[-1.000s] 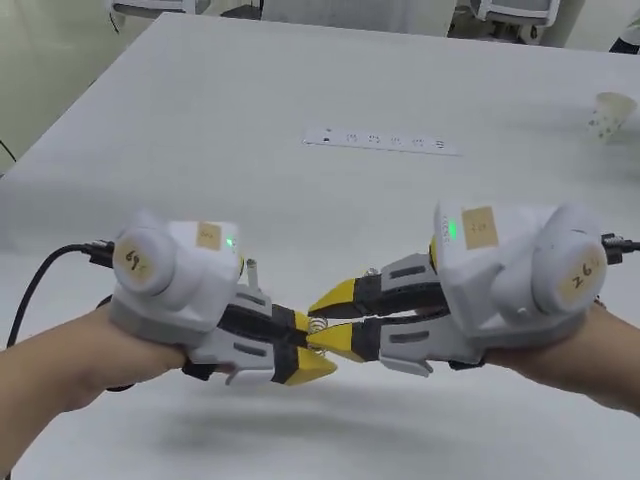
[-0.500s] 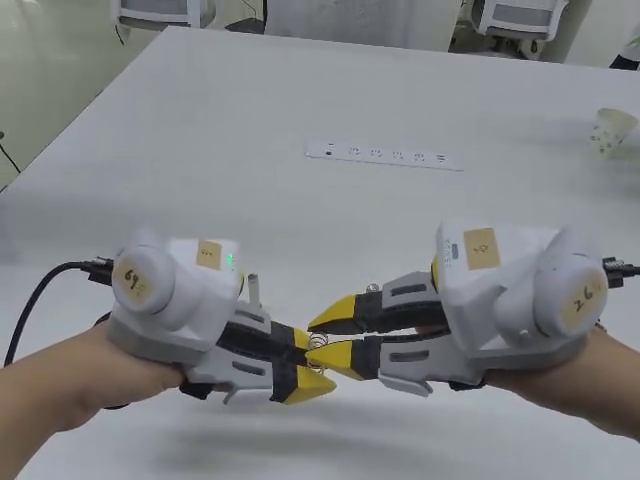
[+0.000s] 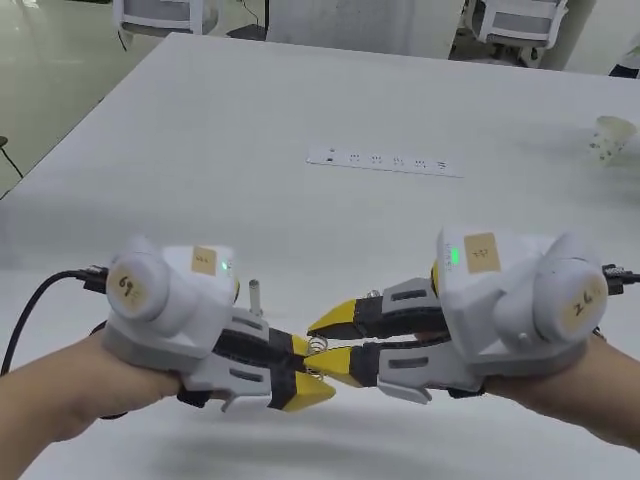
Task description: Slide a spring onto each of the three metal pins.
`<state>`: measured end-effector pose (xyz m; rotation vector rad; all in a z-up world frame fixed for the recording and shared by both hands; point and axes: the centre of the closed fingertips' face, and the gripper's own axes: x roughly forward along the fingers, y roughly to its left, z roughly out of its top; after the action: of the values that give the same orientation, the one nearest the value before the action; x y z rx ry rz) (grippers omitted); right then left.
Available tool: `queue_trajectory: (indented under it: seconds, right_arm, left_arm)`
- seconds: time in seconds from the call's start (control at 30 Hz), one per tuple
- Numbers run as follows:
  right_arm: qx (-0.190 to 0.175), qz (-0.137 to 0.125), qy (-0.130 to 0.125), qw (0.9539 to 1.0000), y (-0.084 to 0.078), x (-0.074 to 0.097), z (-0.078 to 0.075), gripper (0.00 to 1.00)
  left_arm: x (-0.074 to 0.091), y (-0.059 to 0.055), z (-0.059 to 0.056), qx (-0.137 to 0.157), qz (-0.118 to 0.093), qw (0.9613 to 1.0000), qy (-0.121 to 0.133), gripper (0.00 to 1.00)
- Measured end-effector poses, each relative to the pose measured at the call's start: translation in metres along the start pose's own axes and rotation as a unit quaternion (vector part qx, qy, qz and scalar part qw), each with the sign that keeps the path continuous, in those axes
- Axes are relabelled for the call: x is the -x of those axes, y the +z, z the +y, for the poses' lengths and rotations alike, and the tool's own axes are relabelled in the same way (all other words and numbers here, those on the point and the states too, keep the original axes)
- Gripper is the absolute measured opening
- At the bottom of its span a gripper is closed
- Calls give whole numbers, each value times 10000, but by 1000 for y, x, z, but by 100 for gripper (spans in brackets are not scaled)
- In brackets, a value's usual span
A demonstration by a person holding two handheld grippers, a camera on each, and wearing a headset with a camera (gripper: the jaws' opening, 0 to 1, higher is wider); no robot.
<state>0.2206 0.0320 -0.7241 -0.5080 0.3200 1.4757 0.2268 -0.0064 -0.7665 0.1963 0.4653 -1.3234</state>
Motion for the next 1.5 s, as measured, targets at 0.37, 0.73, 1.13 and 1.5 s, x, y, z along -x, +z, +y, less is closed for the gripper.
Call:
queue_trajectory:
  seconds: [0.37,0.73,1.13,1.5]
  right_arm:
    - [-86,-47,-29,9999,-1,0,0,10]
    - [-72,-81,-19,9999,1,-2,-2,8]
    - [-40,-105,-63,9999,3,-4,-4,8]
    - [-25,-114,-133,9998,4,-7,-8,8]
  left_arm:
    - [0,2,0,12,-12,10000,1,2]
    - [3,3,3,145,-38,9998,96,2]
    - [6,3,8,316,-85,9992,209,4]
    - [11,3,16,456,-177,9980,397,10]
